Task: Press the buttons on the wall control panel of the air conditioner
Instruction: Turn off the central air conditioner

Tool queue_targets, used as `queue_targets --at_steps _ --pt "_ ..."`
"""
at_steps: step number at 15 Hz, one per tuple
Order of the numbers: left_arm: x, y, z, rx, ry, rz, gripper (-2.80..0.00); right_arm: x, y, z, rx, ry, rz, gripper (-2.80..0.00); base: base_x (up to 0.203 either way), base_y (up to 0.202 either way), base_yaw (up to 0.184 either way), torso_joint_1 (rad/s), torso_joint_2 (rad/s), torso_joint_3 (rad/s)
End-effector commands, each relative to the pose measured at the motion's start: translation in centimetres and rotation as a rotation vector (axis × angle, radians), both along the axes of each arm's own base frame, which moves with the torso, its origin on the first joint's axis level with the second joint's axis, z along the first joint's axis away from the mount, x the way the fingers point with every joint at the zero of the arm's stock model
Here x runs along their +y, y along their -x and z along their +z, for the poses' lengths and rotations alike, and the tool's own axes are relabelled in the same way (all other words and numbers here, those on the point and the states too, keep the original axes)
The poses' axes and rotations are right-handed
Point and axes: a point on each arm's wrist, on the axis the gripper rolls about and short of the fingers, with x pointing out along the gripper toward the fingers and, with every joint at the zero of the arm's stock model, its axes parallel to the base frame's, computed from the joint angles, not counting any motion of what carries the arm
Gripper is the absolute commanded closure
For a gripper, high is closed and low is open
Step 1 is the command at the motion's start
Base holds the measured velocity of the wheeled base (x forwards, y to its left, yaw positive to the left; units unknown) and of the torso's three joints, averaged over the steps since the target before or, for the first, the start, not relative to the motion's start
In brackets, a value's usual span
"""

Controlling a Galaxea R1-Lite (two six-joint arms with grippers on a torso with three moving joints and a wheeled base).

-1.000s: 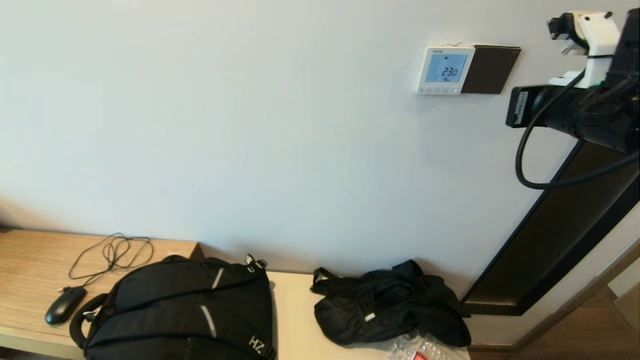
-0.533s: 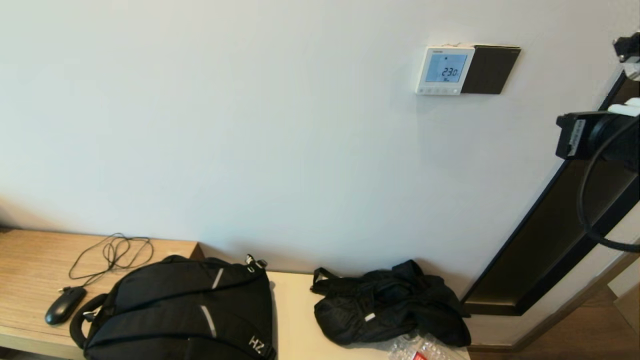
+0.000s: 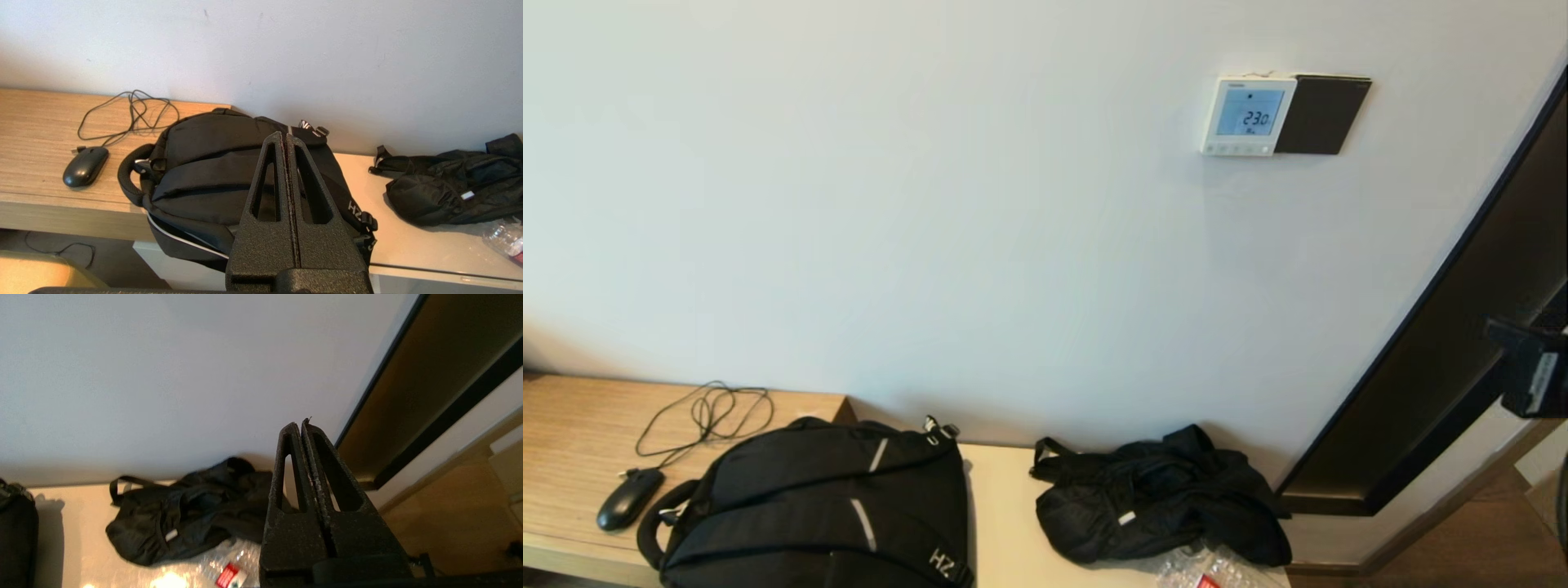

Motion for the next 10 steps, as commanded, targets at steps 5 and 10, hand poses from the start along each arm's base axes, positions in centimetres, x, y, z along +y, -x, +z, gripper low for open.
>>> queue_targets --at_steps 5,10 --pt "0.0 0.0 0.0 0.001 -0.001 0.000 0.00 -1.2 6.9 -6.5 0.050 -0.034 0.049 0.00 0.000 0.000 0.000 0.000 0.00 0.000" --pt "0.0 0.0 0.0 -0.001 0.000 0.000 0.00 -1.4 10.4 -9.4 0.091 -0.046 0.077 0.00 0.000 0.000 0.000 0.000 0.00 0.000"
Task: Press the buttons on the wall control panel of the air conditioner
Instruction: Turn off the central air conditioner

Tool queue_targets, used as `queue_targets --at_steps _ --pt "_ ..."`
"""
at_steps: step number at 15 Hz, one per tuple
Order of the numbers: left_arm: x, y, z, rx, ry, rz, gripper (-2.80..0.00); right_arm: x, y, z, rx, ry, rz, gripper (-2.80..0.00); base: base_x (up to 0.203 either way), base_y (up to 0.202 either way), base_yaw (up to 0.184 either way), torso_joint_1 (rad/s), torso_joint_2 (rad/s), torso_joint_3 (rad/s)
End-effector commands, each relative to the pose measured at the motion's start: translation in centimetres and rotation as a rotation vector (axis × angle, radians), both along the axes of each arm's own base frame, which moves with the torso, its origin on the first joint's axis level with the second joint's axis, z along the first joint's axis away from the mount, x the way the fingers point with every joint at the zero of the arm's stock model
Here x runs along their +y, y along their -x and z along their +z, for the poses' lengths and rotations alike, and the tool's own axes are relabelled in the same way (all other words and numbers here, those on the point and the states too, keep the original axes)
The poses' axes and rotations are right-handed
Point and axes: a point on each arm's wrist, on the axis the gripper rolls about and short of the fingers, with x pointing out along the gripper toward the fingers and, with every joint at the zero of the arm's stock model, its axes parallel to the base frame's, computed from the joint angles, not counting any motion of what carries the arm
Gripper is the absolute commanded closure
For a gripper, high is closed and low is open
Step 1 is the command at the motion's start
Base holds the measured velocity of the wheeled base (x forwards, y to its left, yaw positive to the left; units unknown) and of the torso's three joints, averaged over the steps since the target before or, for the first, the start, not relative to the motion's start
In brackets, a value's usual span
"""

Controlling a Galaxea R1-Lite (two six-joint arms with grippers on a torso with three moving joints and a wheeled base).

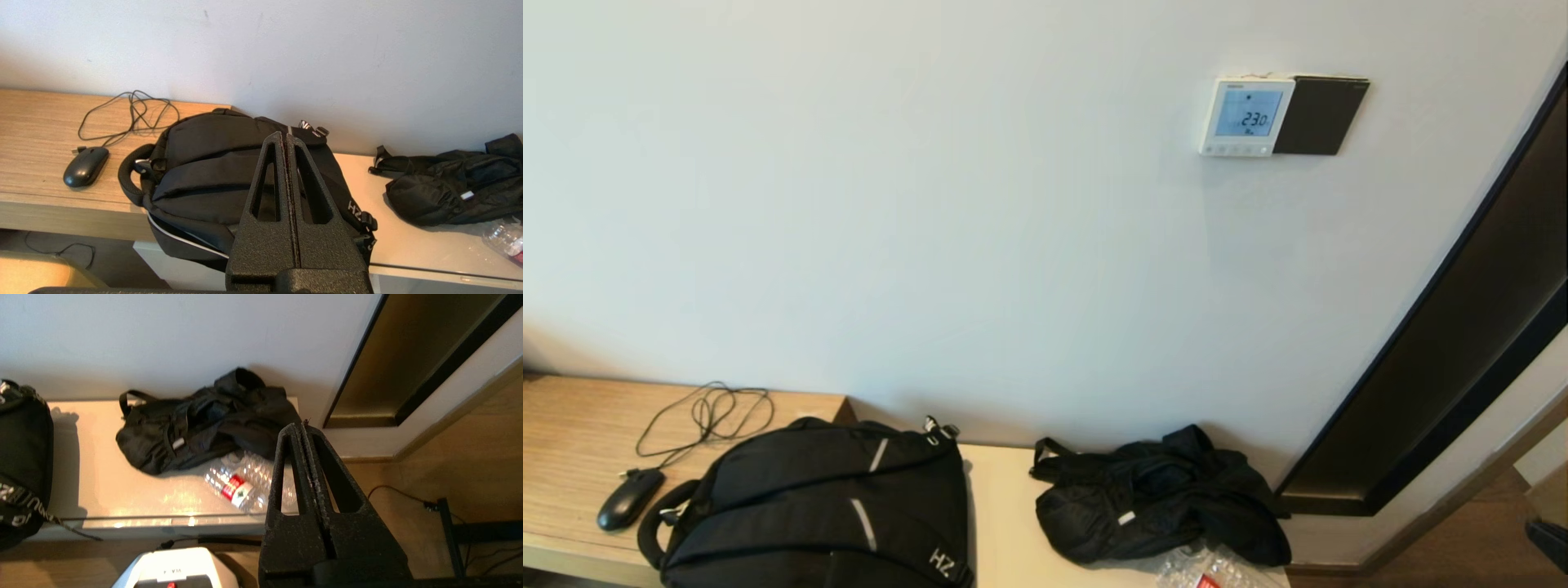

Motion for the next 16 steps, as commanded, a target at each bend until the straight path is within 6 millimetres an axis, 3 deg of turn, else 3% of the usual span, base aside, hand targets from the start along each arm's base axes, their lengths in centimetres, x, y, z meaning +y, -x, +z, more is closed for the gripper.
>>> queue_targets --at_steps 1,8,16 --pt "0.0 0.0 0.0 0.000 0.001 0.000 0.00 -0.1 1.9 -1.1 -0.046 -0.006 -0.004 0.00 0.000 0.000 0.000 0.000 0.00 0.000" --pt "0.0 0.0 0.0 0.000 0.001 0.000 0.00 0.0 4.8 -4.1 -0.076 -0.021 0.057 0.00 0.000 0.000 0.000 0.000 0.00 0.000" --pt "0.0 0.0 0.0 -0.001 0.000 0.000 0.00 0.1 6.2 -7.0 -0.131 -0.031 0.087 0.00 0.000 0.000 0.000 0.000 0.00 0.000"
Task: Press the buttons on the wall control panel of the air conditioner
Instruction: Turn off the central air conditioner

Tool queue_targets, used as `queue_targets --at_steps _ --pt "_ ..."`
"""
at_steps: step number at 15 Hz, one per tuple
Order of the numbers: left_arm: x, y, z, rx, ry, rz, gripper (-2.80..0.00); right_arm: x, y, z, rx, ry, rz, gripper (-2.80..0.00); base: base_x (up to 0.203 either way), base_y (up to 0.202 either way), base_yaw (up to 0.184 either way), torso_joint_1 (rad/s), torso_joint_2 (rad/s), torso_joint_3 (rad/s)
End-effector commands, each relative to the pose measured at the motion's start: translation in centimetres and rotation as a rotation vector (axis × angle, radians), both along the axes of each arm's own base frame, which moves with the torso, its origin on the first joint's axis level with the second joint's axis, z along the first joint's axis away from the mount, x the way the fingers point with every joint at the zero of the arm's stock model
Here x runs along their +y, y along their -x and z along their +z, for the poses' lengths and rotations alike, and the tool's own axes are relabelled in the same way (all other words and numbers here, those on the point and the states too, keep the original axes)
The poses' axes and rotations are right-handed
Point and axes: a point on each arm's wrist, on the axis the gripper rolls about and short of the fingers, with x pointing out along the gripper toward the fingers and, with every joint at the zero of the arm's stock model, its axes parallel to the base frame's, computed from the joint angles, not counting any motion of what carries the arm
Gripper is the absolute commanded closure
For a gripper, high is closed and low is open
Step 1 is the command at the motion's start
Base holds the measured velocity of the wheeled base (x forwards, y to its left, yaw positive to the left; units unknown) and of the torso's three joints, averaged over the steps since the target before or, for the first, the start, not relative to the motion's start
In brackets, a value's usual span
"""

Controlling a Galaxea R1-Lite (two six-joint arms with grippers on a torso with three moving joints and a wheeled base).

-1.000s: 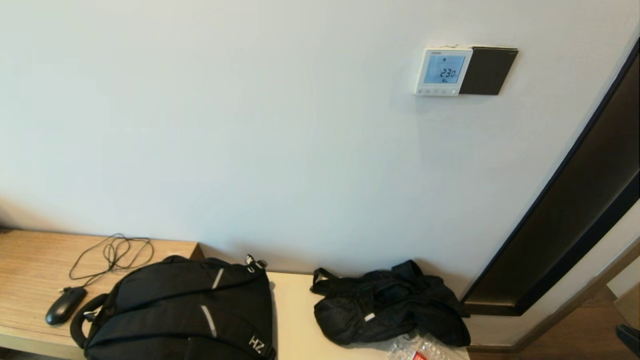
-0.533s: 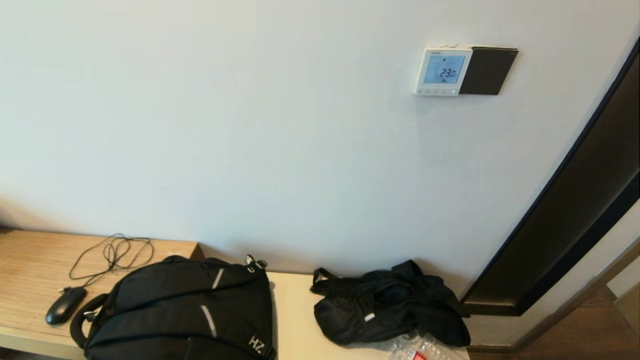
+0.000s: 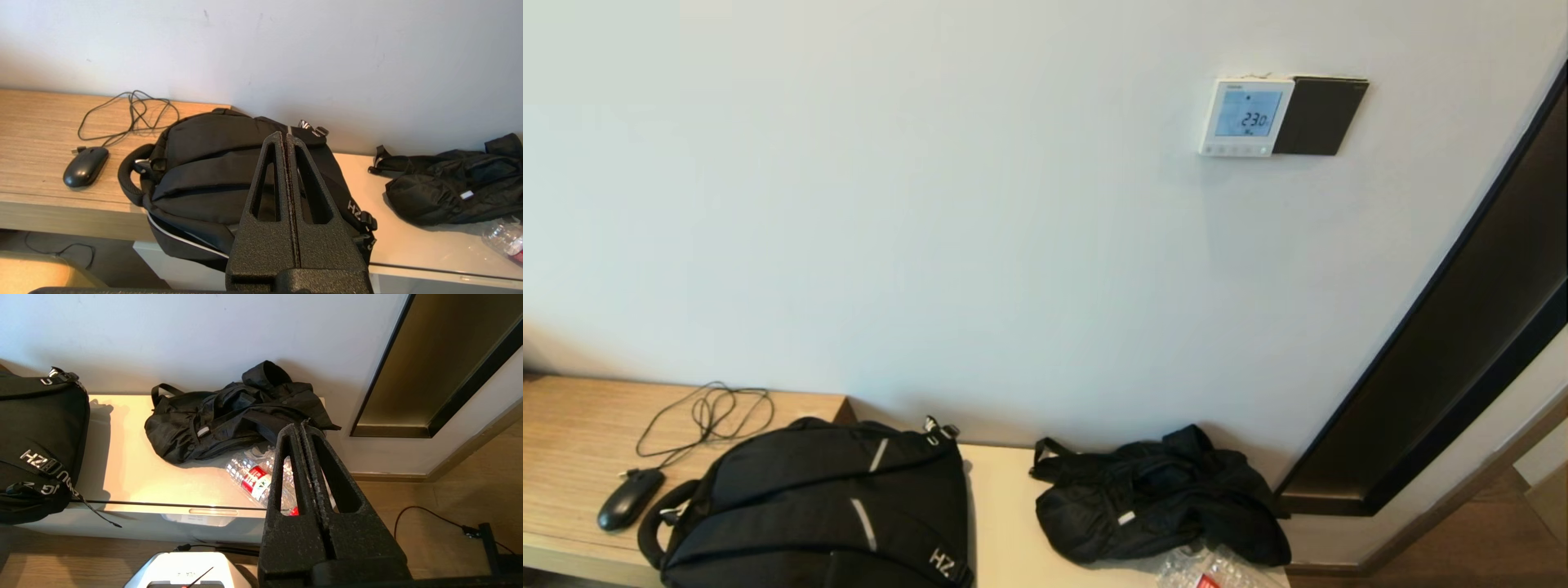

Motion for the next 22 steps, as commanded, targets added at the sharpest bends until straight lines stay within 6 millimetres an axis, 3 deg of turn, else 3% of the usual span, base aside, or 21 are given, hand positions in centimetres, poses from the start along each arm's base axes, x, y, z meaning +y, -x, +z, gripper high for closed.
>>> queue_targets --at_steps 1,12,22 --pt "0.0 0.0 0.0 0.000 -0.001 0.000 0.00 0.0 0.4 -0.6 -0.028 0.000 -0.006 0.00 0.000 0.000 0.000 0.000 0.00 0.000" --pt "0.0 0.0 0.0 -0.001 0.001 0.000 0.00 0.0 1.5 -1.0 -0.163 -0.003 -0.016 0.00 0.000 0.000 0.000 0.000 0.00 0.000" --pt "0.0 0.0 0.0 -0.001 0.001 0.000 0.00 -0.1 1.4 -1.3 -0.181 -0.010 -0.050 0.00 0.000 0.000 0.000 0.000 0.00 0.000"
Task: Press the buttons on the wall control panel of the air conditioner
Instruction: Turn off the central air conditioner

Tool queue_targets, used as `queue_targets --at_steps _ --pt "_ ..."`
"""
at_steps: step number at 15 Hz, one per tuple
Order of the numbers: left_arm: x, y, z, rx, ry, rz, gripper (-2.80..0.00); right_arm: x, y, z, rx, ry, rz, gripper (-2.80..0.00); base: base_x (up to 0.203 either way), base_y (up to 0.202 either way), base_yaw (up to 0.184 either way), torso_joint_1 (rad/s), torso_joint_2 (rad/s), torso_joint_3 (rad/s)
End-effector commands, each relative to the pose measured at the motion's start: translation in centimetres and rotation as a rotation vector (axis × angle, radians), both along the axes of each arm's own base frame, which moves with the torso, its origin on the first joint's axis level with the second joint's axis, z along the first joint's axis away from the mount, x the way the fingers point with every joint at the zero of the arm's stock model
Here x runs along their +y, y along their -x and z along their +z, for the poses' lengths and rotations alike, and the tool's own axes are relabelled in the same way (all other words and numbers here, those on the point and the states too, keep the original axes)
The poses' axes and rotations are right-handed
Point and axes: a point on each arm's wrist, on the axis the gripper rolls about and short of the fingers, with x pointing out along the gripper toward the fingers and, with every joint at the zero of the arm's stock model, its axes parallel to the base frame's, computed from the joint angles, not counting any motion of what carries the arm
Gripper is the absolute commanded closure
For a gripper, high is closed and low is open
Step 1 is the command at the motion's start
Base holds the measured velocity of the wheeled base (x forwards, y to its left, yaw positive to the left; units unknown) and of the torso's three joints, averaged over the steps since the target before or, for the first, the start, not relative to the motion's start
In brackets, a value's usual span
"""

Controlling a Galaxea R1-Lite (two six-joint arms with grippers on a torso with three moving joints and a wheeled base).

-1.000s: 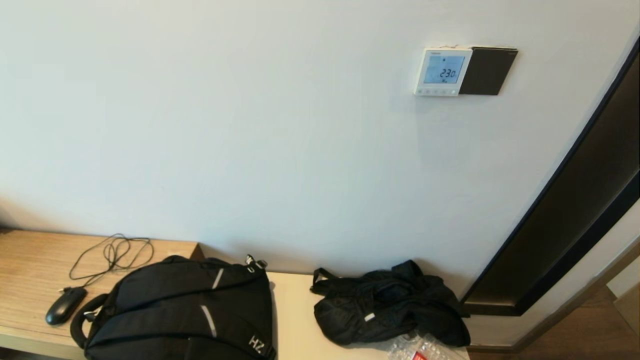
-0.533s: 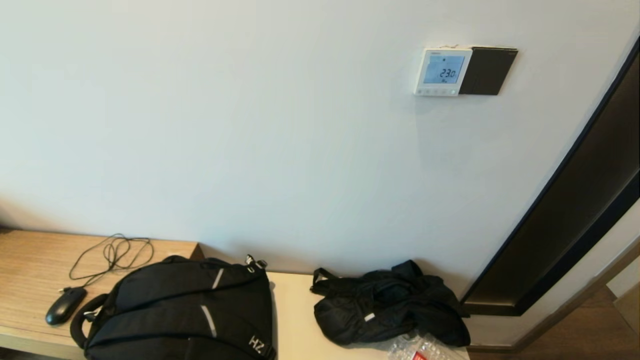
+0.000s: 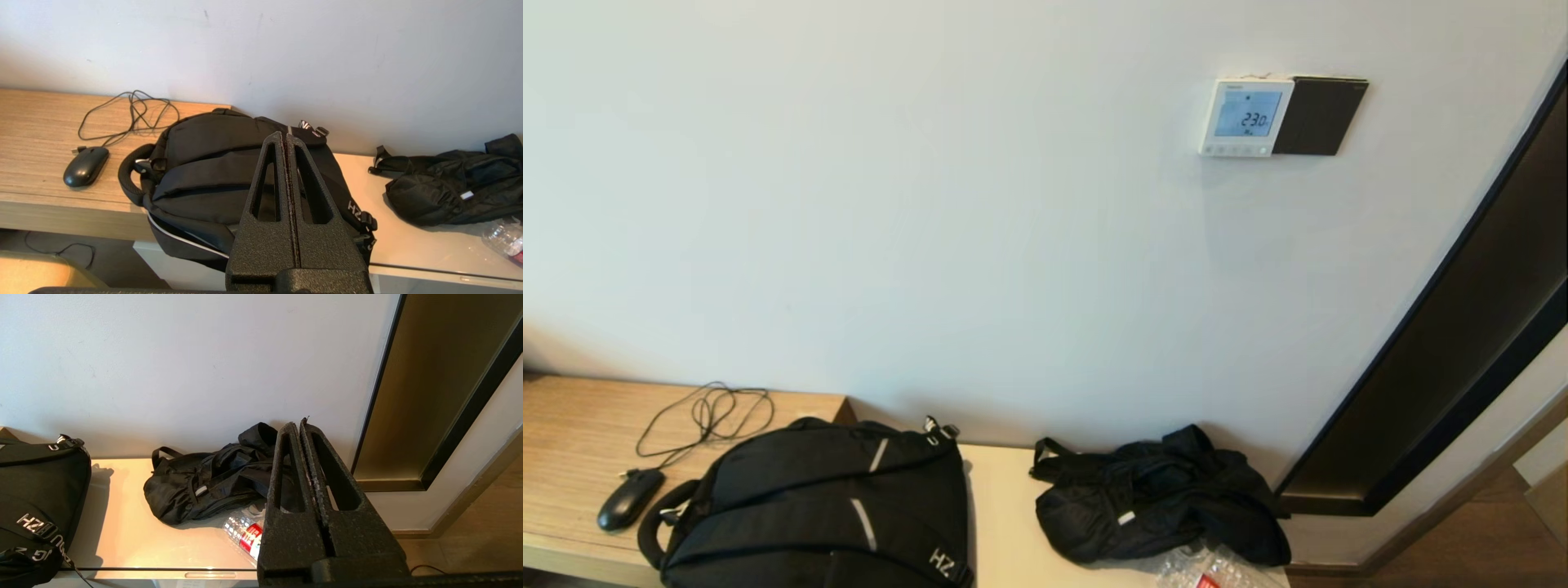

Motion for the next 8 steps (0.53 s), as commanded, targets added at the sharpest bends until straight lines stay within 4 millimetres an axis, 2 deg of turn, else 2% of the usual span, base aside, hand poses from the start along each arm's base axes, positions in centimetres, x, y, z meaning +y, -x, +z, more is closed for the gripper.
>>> queue_targets --at_steps 1,8 --pt "0.00 0.01 0.02 -0.001 0.001 0.000 0.00 0.00 -0.02 -0.09 0.002 0.001 0.000 0.00 0.000 0.000 0.000 0.000 0.00 0.000" --pt "0.00 0.00 -0.01 0.000 0.001 0.000 0.00 0.01 -0.02 -0.14 0.002 -0.004 0.003 0.00 0.000 0.000 0.000 0.000 0.00 0.000"
